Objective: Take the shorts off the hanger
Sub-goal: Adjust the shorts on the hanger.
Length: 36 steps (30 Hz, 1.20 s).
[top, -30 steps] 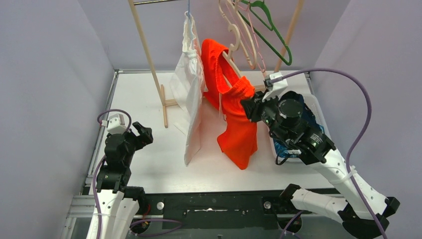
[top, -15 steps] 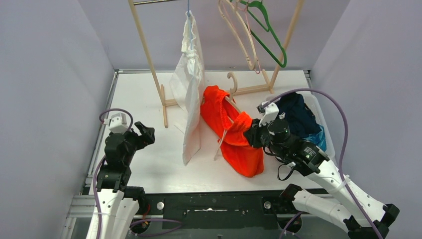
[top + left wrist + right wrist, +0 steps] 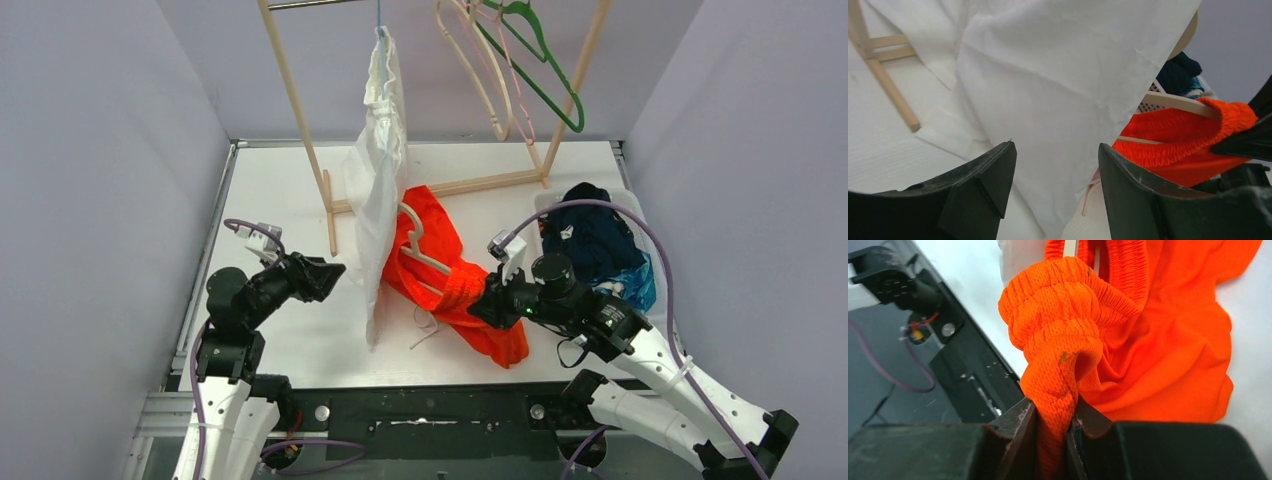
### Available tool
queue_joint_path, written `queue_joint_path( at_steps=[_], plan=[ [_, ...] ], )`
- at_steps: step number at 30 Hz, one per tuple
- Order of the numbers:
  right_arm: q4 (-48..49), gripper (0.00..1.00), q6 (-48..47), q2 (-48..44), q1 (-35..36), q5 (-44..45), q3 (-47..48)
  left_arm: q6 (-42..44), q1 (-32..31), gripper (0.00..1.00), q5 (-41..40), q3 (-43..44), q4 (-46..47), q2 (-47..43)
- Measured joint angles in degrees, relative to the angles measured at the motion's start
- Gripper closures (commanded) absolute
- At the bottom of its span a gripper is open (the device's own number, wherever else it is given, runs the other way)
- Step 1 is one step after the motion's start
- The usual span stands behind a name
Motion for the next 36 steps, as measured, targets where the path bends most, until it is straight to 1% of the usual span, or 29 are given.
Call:
queue_joint_path(
  at_steps=[4,6,9,11,14,17,19,21,23,26,30,36],
  plan=[
    [1.95,1.00,-0.63,-3.21,0.11,-6.08,-0.90,-0.83,-0.17,0.47,6.82,-0.92,2.75,0.17],
    [3.85,1.00,-0.74,-5.22,0.22,-9.16,-1.99,-1.05,-0.22,0.50,8.33,-0.94,3.48,0.20],
    [6.19,1.00,-0.83,-6.71,0.44,-12.98,-3.02,-1.11,-0.22,0.51,9.31,-0.92,4.02,0.20],
    [6.99,1.00,-0.83,-6.21,0.44,-13.73,-3.04,-1.09,-0.22,0.52,9.31,-0.92,4.00,0.15],
    [6.45,1.00,-0.90,-4.02,0.50,-12.17,-2.43,-1.01,-0.22,0.52,8.85,-0.92,3.98,-0.15],
    [4.50,1.00,-0.85,-1.99,0.50,-8.35,-1.49,-0.63,-0.22,0.52,7.17,-0.92,3.76,-0.42],
    [2.78,1.00,-0.59,-2.78,0.50,-5.75,-1.44,-0.37,-0.22,0.52,5.29,-0.92,3.48,-0.44],
    [-1.03,1.00,1.03,-5.09,0.66,-1.29,-0.24,0.00,-0.22,0.52,3.15,-0.92,3.17,-0.48],
    [-5.44,1.00,2.49,-7.43,0.74,1.81,2.86,0.33,-0.22,0.52,1.16,-0.92,2.58,-0.52],
    [-7.91,1.00,4.24,-12.44,0.74,3.76,6.82,0.55,-0.22,0.52,-1.99,-0.92,1.77,-0.79],
    [-7.74,1.00,5.27,-18.25,0.70,2.08,7.45,0.85,-0.22,0.51,-6.12,-0.92,0.72,-1.38],
    [-5.20,1.00,5.18,-21.05,0.70,-5.31,4.96,1.14,-0.22,0.50,-11.54,-0.92,-1.25,-1.55]
  ],
)
